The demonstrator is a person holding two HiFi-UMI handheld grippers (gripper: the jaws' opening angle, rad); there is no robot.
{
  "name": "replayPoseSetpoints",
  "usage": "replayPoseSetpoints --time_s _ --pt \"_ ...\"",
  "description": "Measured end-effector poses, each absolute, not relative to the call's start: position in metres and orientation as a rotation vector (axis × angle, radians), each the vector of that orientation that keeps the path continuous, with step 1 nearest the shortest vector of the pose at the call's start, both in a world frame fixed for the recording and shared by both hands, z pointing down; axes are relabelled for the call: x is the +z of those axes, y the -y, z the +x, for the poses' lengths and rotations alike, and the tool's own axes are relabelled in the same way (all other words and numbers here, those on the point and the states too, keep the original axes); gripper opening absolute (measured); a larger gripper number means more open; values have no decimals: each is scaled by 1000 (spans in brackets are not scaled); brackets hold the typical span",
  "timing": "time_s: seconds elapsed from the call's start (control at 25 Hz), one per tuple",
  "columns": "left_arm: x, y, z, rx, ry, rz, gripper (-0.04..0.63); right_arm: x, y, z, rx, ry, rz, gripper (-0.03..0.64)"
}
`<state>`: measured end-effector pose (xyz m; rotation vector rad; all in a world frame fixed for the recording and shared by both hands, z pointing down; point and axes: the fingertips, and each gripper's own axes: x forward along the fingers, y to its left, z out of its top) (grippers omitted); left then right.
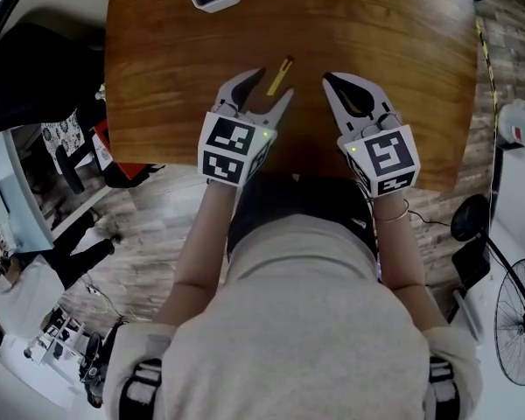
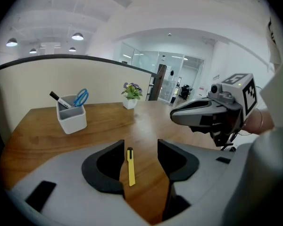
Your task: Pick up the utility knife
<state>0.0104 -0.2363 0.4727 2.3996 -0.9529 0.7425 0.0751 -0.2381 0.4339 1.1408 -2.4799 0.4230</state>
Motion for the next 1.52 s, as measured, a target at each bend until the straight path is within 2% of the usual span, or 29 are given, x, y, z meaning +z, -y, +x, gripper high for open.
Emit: replayPoseSetpoints --time_s 0.88,1.0,1.4,1.52 --pt "544 256 24 976 875 2361 207 506 239 63 567 2439 1038 12" --pt "552 261 26 1001 887 2354 176 511 239 66 576 2437 1044 12" --pt "573 268 28 1075 917 2286 174 513 244 74 563 2461 1062 12" --pt "576 267 29 1103 916 2269 141 513 247 79 563 2462 1064 12"
